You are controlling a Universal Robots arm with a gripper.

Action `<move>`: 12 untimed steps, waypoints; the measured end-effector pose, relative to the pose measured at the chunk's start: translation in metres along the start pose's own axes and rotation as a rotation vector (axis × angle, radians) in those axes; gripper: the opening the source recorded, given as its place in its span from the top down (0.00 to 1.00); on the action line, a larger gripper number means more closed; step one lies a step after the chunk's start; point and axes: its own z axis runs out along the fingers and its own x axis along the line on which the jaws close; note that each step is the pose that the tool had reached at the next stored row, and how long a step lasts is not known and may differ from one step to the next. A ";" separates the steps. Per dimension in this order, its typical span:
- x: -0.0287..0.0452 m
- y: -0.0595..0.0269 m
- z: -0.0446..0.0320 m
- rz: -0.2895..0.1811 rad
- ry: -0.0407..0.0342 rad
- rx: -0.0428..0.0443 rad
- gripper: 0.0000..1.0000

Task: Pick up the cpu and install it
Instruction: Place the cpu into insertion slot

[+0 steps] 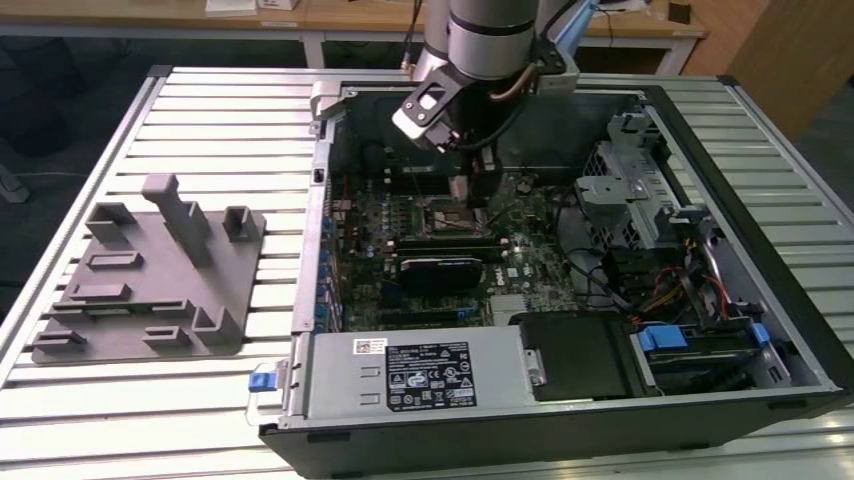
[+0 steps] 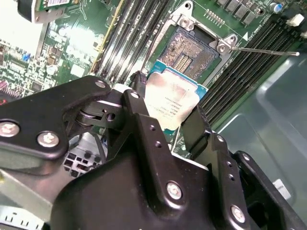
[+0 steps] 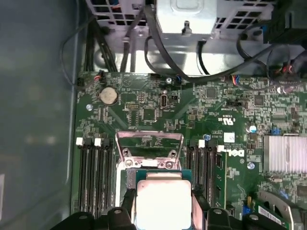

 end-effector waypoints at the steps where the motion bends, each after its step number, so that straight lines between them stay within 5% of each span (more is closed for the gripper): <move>1: 0.0000 -0.0001 0.0013 0.000 0.0000 0.0010 0.46; 12: -0.0001 -0.0018 0.0110 -0.058 0.0021 0.0082 0.46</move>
